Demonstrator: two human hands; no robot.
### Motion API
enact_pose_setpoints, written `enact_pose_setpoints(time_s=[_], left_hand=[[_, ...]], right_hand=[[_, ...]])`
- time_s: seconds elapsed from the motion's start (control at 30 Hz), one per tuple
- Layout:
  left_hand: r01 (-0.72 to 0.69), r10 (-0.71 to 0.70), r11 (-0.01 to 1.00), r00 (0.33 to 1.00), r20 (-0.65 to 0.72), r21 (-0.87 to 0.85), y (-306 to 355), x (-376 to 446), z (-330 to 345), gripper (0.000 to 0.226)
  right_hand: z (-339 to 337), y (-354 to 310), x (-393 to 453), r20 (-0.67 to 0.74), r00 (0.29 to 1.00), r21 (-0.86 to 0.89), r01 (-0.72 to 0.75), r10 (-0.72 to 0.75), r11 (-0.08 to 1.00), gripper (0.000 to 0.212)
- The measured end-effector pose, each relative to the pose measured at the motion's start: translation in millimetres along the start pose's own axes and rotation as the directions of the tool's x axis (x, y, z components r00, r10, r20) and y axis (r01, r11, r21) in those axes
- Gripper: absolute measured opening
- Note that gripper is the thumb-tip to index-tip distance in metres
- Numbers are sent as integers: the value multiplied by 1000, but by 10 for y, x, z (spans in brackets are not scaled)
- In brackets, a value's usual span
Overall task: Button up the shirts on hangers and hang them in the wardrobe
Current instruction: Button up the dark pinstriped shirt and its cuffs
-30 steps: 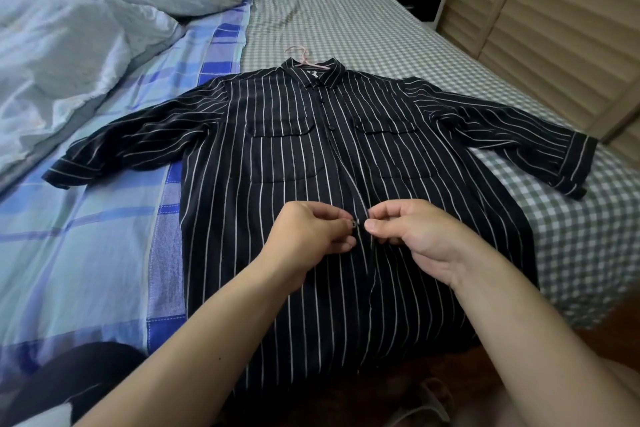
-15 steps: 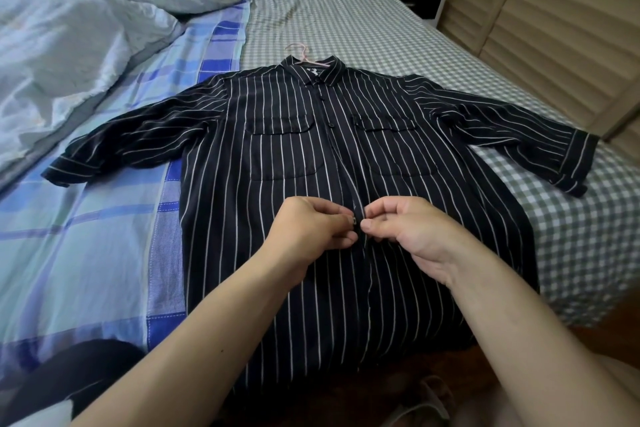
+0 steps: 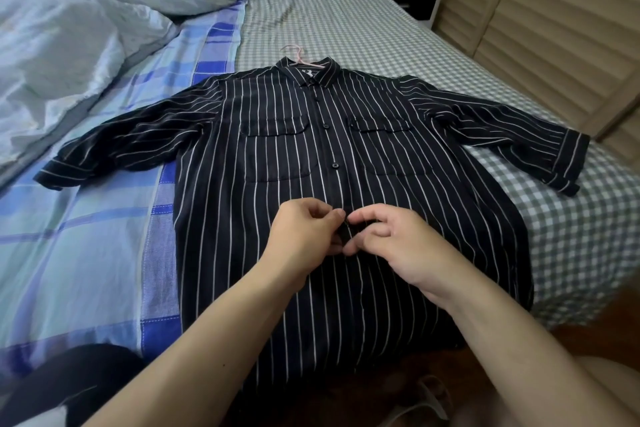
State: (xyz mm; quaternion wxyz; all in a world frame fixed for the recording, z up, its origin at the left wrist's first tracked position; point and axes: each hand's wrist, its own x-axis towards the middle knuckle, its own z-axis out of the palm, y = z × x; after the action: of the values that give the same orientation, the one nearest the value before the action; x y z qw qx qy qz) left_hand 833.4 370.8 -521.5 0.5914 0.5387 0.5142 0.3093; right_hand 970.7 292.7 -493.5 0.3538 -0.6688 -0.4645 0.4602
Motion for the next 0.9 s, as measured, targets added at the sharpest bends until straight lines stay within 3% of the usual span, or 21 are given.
enact_pose_setpoints(time_s=[0.07, 0.13, 0.17, 0.23, 0.33, 0.53, 0.73, 0.83, 0.9], left_hand=[[29, -28, 998, 999, 19, -62, -3, 24, -11, 23], [45, -41, 994, 998, 47, -103, -10, 34, -35, 20], [47, -41, 992, 998, 54, -115, -11, 30, -44, 18], [41, -33, 989, 998, 61, -142, -22, 17, -51, 12], [15, -8, 990, 999, 50, -143, -33, 7, -50, 12], [-154, 154, 983, 988, -15, -95, -91, -76, -32, 19], [-135, 141, 985, 988, 56, -110, -116, -67, -100, 20], [-123, 128, 991, 986, 102, -57, -113, -23, -143, 23], [-146, 146, 989, 982, 116, -11, -121, -5, -167, 24]], right_hand=[[-2, 37, 26, -282, 942, -107, 158, -182, 982, 21], [-48, 68, 80, -460, 798, -304, 269, -388, 914, 18], [-79, 77, 115, -438, 773, -382, 303, -460, 873, 16], [-124, 112, 172, -250, 804, -510, 364, -539, 779, 17], [-124, 127, 234, -12, 863, -615, 392, -505, 685, 20], [-184, 5, 333, 85, 815, -695, 460, -573, 552, 9], [-213, -19, 345, 264, 764, -775, 532, -589, 342, 11], [-204, -40, 369, 376, 733, -809, 558, -567, 186, 14], [-179, -40, 377, 402, 739, -823, 550, -541, 139, 24]])
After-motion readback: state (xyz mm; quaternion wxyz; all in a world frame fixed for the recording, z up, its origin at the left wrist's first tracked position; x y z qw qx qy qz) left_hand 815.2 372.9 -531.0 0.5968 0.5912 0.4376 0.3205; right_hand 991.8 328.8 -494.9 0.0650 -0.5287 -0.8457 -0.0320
